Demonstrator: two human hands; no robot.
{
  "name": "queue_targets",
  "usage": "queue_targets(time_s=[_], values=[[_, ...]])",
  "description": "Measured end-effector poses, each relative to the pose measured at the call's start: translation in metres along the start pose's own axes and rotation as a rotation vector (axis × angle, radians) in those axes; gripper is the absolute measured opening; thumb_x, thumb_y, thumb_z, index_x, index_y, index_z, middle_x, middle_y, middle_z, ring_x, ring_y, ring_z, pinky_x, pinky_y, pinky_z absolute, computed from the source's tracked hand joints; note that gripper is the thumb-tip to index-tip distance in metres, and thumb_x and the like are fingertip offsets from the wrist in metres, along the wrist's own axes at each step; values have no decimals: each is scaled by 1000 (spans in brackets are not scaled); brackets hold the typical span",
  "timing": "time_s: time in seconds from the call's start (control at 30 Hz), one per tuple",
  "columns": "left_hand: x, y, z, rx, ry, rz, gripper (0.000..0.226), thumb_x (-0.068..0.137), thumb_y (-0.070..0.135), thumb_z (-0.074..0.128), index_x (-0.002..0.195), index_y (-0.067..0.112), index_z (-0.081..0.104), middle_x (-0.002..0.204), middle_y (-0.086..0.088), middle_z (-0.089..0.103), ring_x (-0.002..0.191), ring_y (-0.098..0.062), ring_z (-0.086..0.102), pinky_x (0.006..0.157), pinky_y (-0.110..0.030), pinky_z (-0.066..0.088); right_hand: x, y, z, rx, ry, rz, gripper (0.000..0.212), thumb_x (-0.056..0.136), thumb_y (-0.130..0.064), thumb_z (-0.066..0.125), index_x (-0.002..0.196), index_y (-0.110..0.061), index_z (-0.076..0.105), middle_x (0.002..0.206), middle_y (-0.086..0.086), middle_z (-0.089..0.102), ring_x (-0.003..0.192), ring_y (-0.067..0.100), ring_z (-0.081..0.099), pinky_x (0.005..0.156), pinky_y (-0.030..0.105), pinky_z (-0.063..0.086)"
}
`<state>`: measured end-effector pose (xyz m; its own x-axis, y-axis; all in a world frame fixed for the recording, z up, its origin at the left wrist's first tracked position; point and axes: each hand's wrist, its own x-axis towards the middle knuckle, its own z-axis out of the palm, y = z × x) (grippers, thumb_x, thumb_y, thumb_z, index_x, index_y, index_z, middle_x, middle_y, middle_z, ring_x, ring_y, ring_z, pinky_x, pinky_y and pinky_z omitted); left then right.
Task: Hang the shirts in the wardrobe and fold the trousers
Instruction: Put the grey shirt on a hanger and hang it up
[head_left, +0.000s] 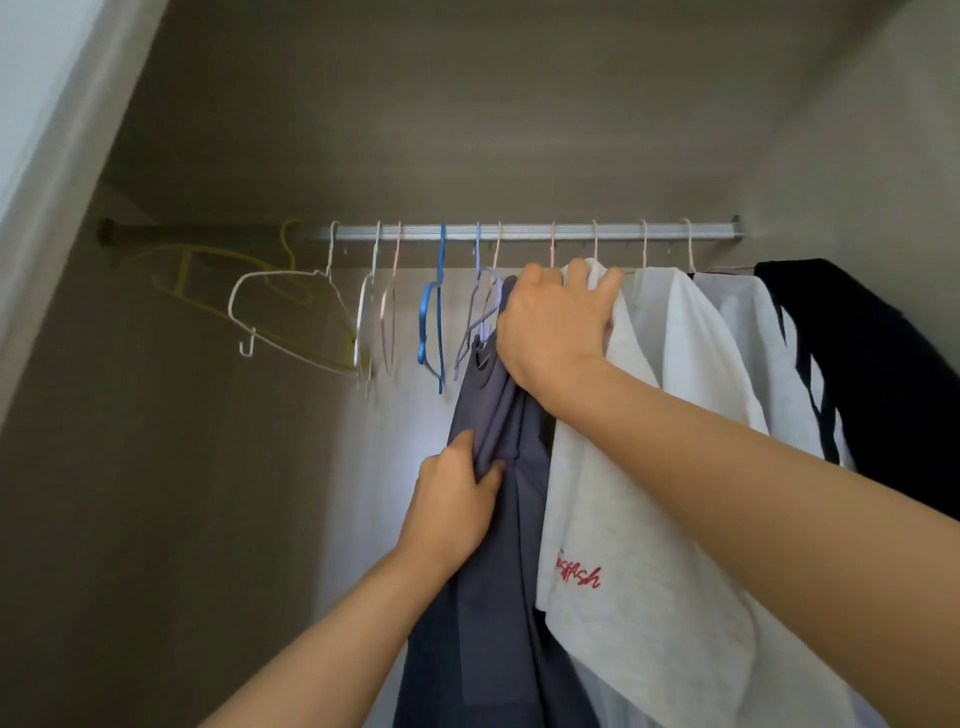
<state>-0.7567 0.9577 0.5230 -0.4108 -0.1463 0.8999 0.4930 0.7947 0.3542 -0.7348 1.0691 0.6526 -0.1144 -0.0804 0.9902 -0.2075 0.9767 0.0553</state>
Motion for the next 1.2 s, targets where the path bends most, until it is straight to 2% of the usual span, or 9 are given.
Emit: queue_targets(time_s=[0.1, 0.2, 0.3, 0.4, 0.5, 0.77, 0.9, 1.03, 1.2], values=[[-10, 2, -3, 18, -12, -8, 12, 92, 18, 58, 93, 8, 53, 80, -8, 61, 68, -19, 54, 51, -18, 40, -14, 0, 4, -61, 45, -89, 31, 85, -21, 50, 111, -5, 50, 105, 11, 61, 107, 31, 45, 102, 57, 17], [-27, 2, -5, 28, -30, -30, 14, 87, 16, 58, 87, 8, 47, 73, -8, 57, 67, -28, 54, 57, -40, 45, -36, -4, 2, -115, 18, -117, 54, 84, -25, 54, 130, 2, 44, 109, 13, 61, 111, 33, 47, 104, 61, 19], [-45, 4, -9, 56, -65, -31, 14, 86, 17, 58, 92, 13, 46, 75, -7, 58, 68, -29, 55, 59, -44, 48, -61, -7, -6, -170, -43, -148, 69, 84, -29, 56, 142, 3, 35, 115, 15, 60, 119, 36, 45, 105, 66, 21], [-62, 5, -19, 63, -96, -40, 23, 86, 16, 57, 108, 16, 50, 85, -6, 63, 76, -29, 60, 66, -46, 52, -86, -9, -14, -176, -76, -202, 55, 86, -30, 55, 133, -3, 46, 115, 16, 61, 123, 38, 44, 106, 70, 20], [-84, 5, -33, 77, -120, -81, 32, 90, 22, 54, 121, 20, 51, 99, -2, 68, 87, -26, 65, 72, -45, 56, -112, -13, -25, -150, -75, -258, 45, 84, -33, 59, 120, -7, 57, 107, 15, 63, 115, 39, 52, 104, 65, 30], [-154, 15, -103, 393, -88, -59, 27, 96, 34, 50, 122, 28, 54, 99, 13, 68, 91, -23, 67, 80, -39, 55, -191, -29, -59, 154, -22, -484, 42, 81, -27, 63, 114, -2, 60, 96, 15, 63, 96, 36, 59, 83, 47, 48], [-209, 19, -147, 494, -29, -24, 24, 96, 29, 55, 119, 22, 57, 81, 18, 50, 92, -20, 60, 70, -32, 48, -235, -50, -85, 356, -41, -518, 42, 84, -24, 39, 113, -3, 60, 95, 11, 61, 92, 34, 59, 79, 43, 48], [-265, 14, -193, 601, 1, -67, 24, 96, 28, 55, 119, 22, 59, 86, 11, 58, 85, -13, 57, 68, -38, 54, -278, -76, -102, 532, -106, -544, 33, 84, -17, 57, 114, -4, 61, 94, 9, 62, 90, 32, 58, 75, 40, 49], [-336, 8, -246, 776, 28, -141, 22, 94, 24, 62, 115, 20, 63, 86, 7, 65, 78, -14, 60, 56, -31, 54, -336, -118, -128, 819, -193, -542, 28, 88, -16, 55, 112, -5, 63, 96, 8, 66, 97, 30, 60, 75, 40, 50]])
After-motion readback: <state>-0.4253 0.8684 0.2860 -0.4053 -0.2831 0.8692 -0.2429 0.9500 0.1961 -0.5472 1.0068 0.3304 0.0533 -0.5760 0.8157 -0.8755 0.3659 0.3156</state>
